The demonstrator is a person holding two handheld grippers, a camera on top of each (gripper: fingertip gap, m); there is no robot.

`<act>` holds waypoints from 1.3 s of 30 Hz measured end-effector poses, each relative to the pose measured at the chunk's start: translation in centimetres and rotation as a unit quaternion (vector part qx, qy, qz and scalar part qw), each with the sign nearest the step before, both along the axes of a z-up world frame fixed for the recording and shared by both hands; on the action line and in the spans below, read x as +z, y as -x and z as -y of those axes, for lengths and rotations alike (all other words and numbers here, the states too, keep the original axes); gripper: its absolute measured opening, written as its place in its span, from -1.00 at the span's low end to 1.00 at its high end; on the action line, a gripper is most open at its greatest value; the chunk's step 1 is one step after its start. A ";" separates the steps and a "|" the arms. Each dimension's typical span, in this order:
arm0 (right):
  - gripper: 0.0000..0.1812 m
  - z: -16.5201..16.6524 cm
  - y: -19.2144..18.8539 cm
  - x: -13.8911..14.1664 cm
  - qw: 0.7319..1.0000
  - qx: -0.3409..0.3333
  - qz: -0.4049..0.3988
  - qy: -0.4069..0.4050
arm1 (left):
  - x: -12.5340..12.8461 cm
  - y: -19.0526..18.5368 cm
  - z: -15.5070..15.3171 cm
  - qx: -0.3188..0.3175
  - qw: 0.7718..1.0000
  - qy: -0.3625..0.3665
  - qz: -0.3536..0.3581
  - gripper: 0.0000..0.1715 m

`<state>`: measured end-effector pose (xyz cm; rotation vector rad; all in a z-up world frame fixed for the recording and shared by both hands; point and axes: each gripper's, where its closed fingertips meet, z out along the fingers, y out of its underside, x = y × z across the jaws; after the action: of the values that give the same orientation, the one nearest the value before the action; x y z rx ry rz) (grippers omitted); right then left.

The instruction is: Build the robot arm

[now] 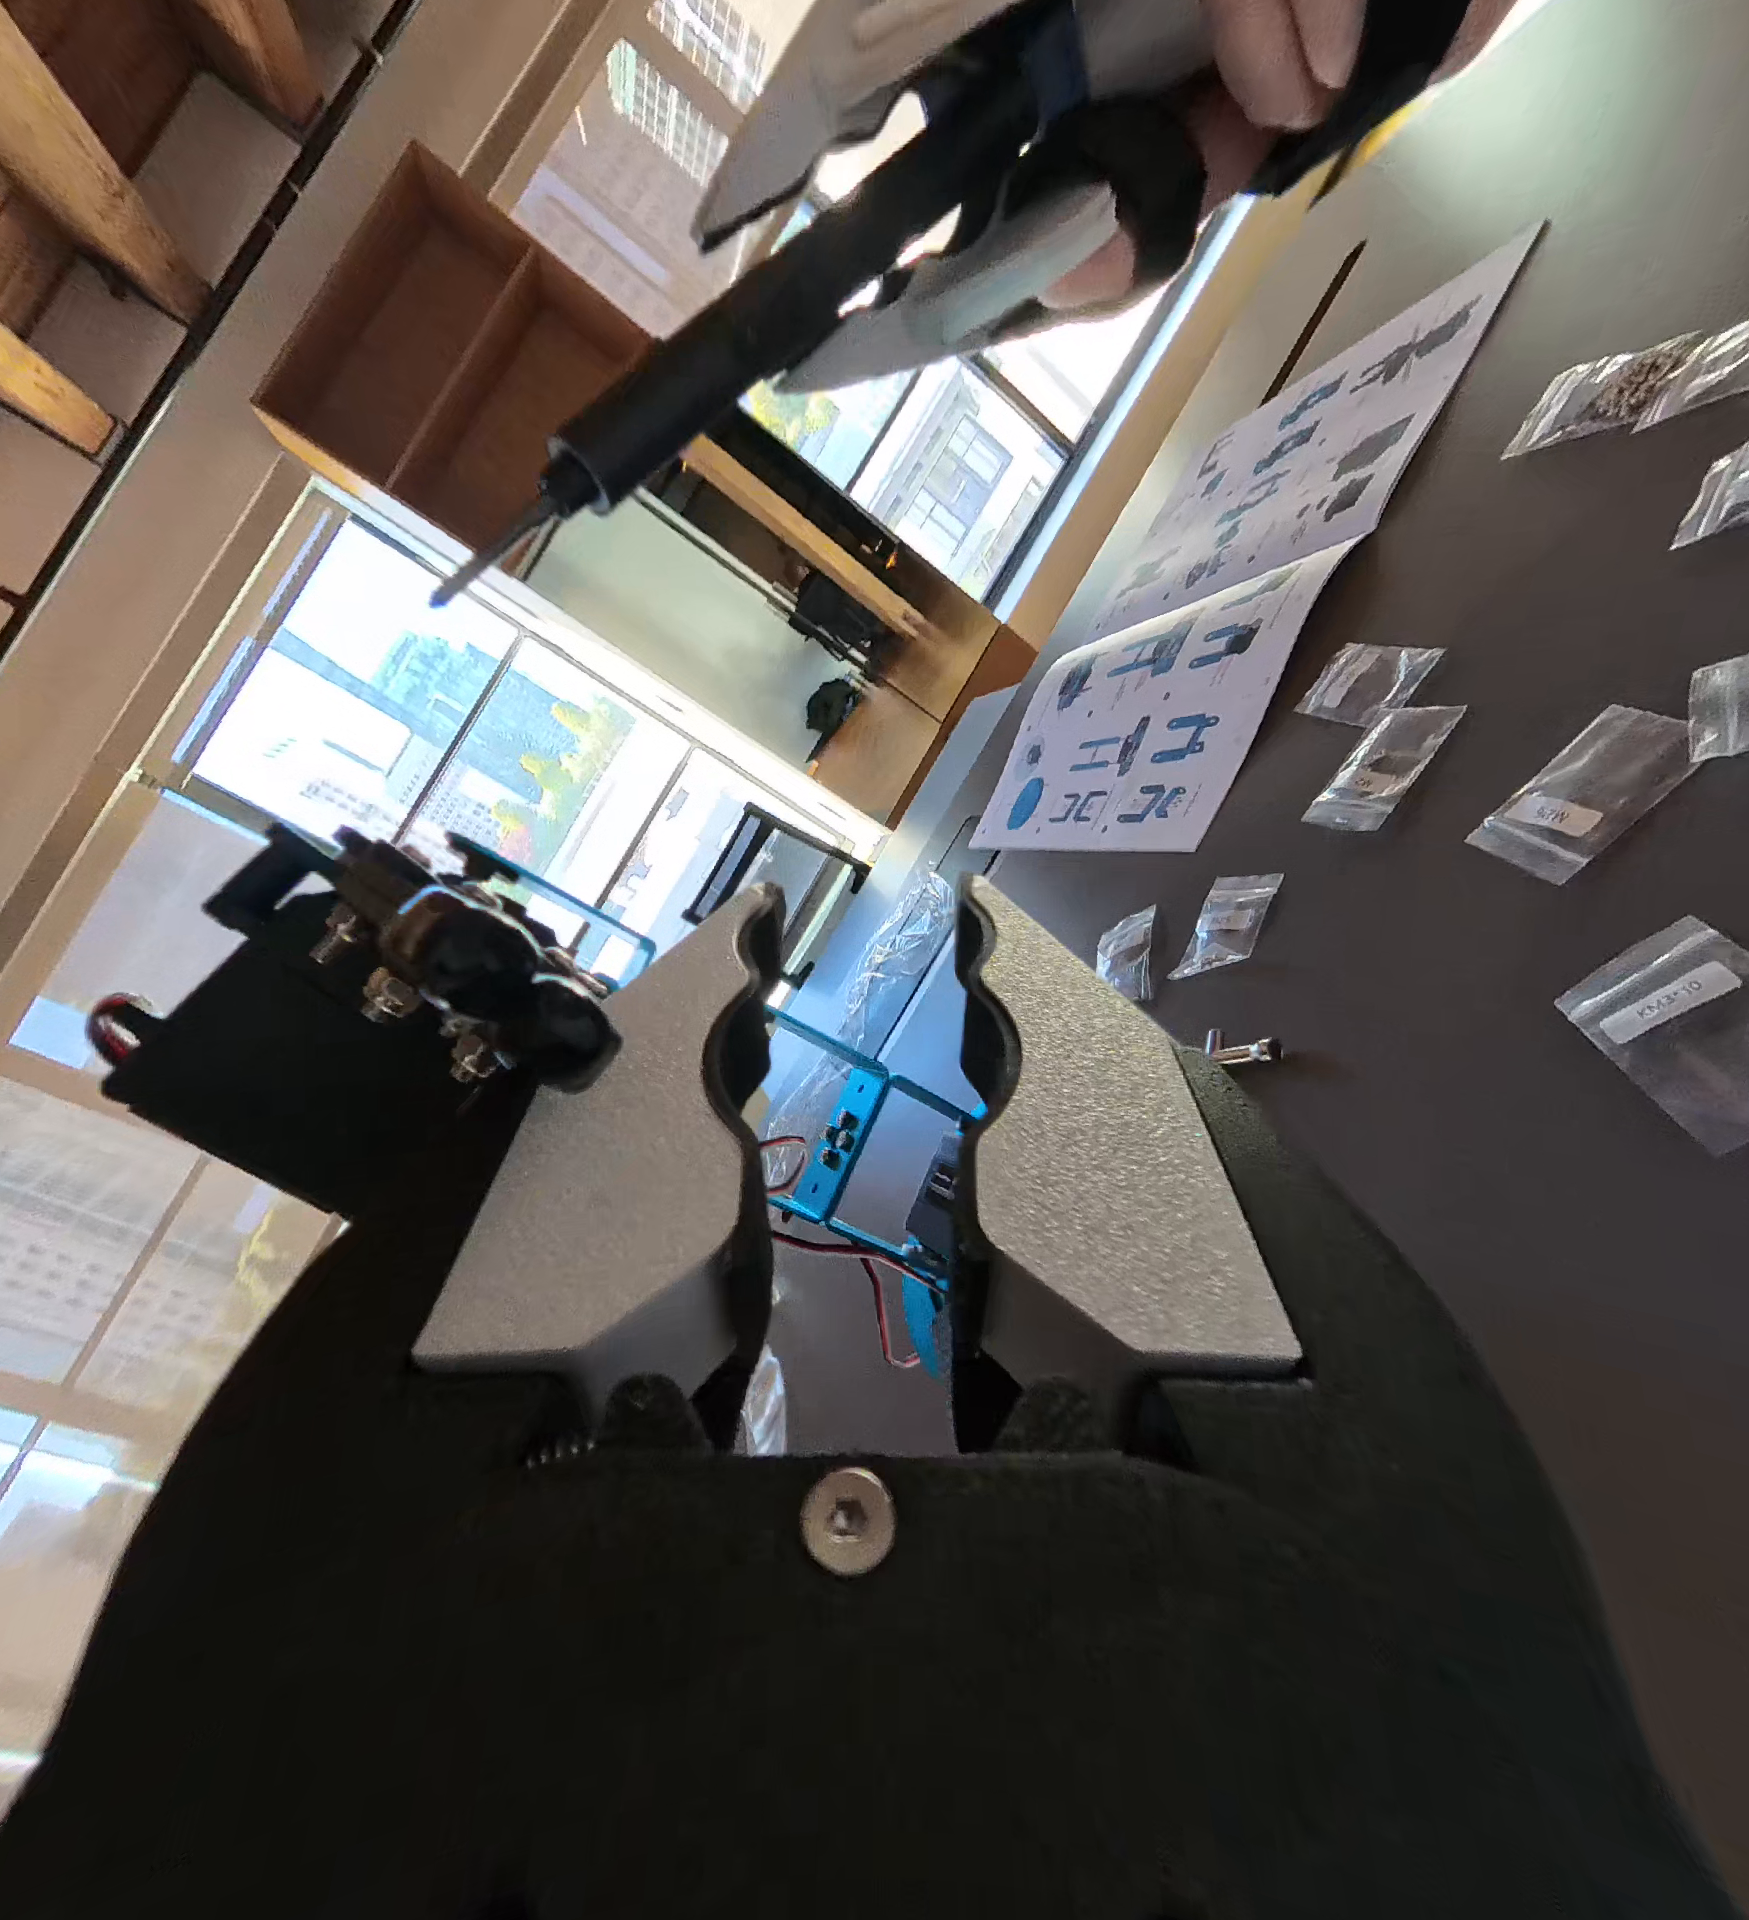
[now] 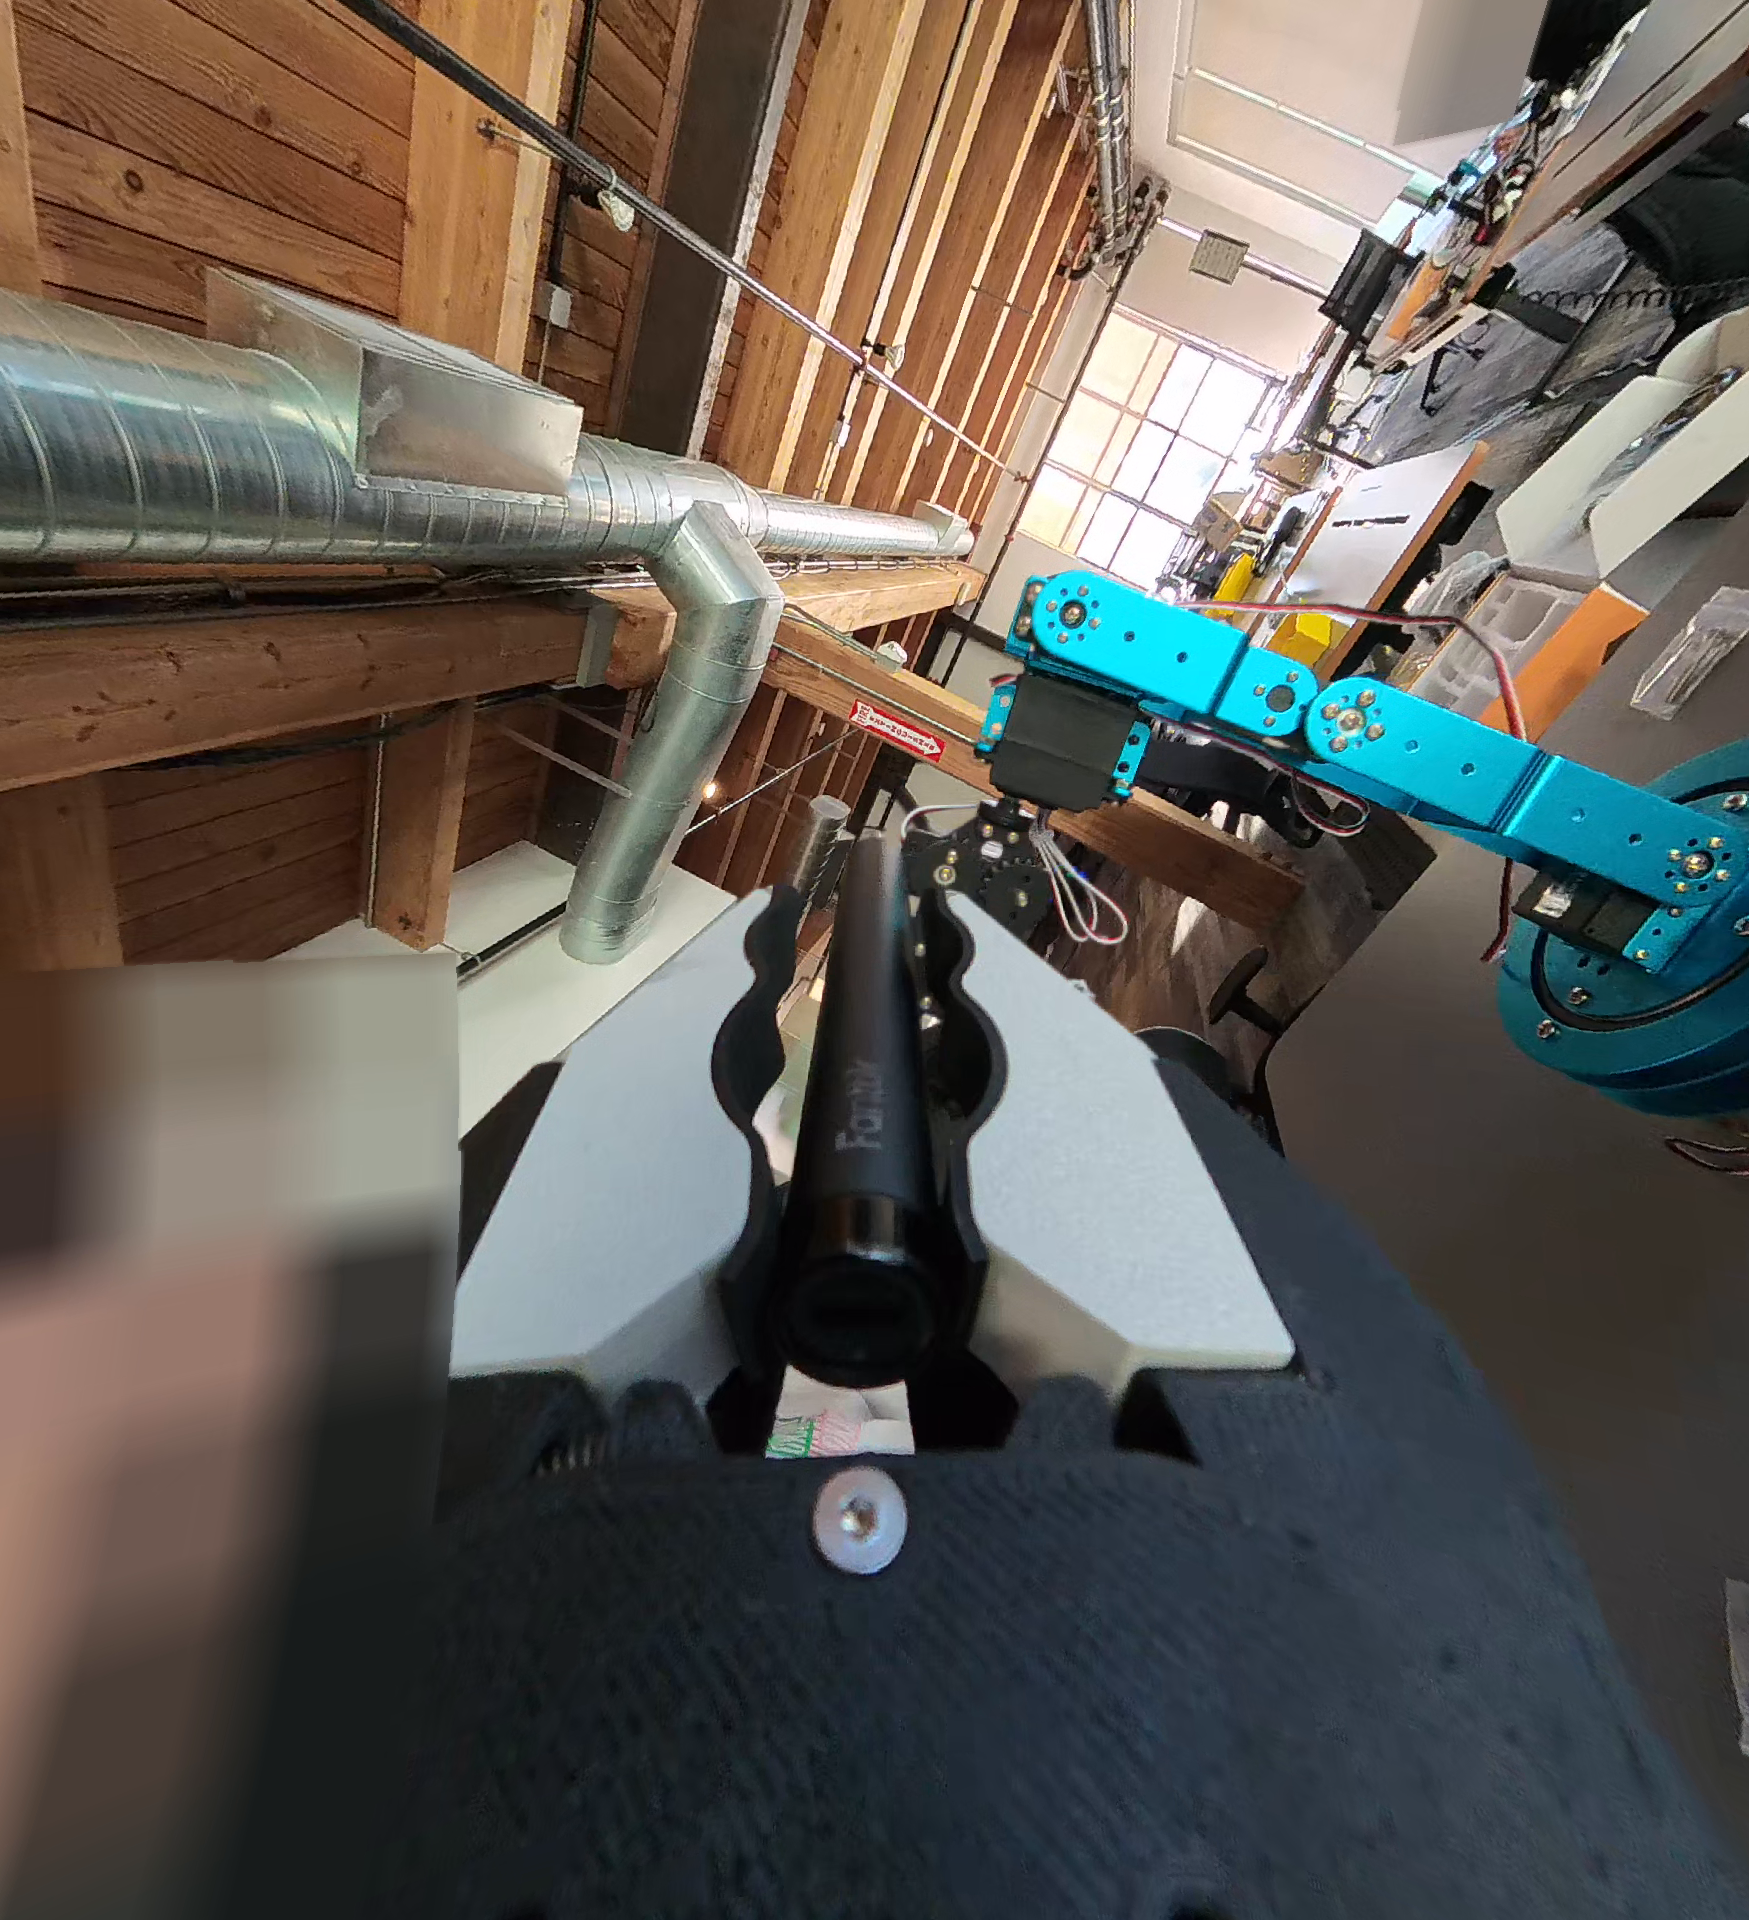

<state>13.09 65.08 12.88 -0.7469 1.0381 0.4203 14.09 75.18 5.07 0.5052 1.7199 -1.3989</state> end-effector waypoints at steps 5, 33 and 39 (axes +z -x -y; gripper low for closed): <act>-0.73 0.3 0.2 -0.5 1.000 0.013 -0.008 -0.004 | -0.8 -0.2 0.0 0.016 0.999 0.013 -0.026 -0.62; -0.73 -1.0 7.6 -4.8 0.989 0.117 -0.075 -0.040 | 4.9 9.2 6.4 -0.208 0.786 0.281 -0.510 -0.57; -0.74 -2.0 10.6 -5.5 0.985 0.129 -0.109 -0.036 | 4.0 12.4 6.0 -0.286 0.810 0.202 -0.470 -0.79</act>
<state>2.52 67.10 7.38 -0.7857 1.1281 0.7735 1.64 69.15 9.05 0.0408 1.9591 -2.7093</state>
